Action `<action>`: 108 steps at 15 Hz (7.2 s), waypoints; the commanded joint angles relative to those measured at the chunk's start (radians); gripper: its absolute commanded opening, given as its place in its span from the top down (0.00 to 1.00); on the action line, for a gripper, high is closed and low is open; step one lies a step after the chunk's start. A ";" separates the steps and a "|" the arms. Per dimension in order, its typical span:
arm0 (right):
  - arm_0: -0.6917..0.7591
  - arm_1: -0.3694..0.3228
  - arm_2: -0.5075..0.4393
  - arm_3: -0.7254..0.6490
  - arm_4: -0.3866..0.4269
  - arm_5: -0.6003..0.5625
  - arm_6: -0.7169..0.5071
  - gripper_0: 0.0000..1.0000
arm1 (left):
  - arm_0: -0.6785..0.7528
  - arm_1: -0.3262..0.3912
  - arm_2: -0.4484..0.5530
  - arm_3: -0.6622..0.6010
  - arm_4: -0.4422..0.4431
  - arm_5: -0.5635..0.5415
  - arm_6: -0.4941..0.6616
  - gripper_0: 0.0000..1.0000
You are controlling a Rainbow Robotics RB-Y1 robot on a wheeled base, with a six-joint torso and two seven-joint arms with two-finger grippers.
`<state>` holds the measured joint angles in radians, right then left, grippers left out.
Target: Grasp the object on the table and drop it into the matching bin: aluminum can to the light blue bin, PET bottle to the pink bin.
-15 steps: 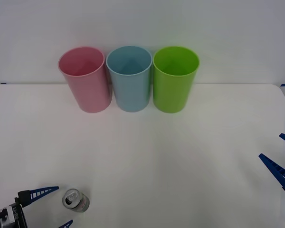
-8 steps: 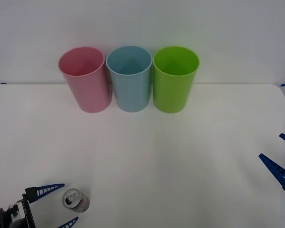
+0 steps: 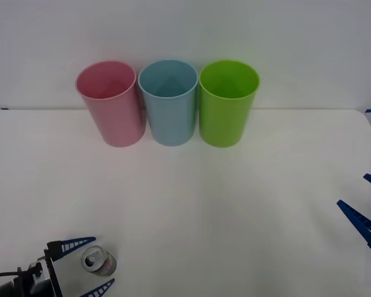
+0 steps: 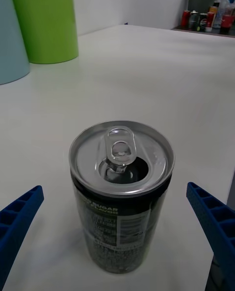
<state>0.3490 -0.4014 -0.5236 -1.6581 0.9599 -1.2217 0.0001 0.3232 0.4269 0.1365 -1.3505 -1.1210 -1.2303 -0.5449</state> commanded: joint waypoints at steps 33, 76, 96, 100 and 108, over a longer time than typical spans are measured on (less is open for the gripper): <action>0.000 0.000 0.000 0.000 0.000 0.000 0.000 0.00 | -0.015 -0.011 0.022 -0.002 0.046 -0.001 0.020 1.00; 0.000 0.000 0.000 0.000 0.000 0.000 0.000 0.00 | -0.467 -0.016 -0.049 -0.453 -0.043 0.784 0.761 1.00; 0.000 0.000 0.000 0.000 0.000 0.000 0.000 0.00 | -0.980 -0.039 -0.201 0.013 -0.221 0.782 0.770 1.00; 0.000 0.000 0.000 0.000 0.000 0.000 0.000 0.00 | -1.058 -0.066 -0.225 0.094 -0.272 0.781 0.777 0.99; 0.000 0.000 0.000 0.000 0.000 0.000 0.000 0.00 | -1.098 -0.111 -0.225 0.136 -0.347 0.795 0.789 0.99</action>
<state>0.3491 -0.4014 -0.5236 -1.6580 0.9599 -1.2217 0.0001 -0.7747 0.3164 -0.0891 -1.2159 -1.4659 -0.4376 0.2437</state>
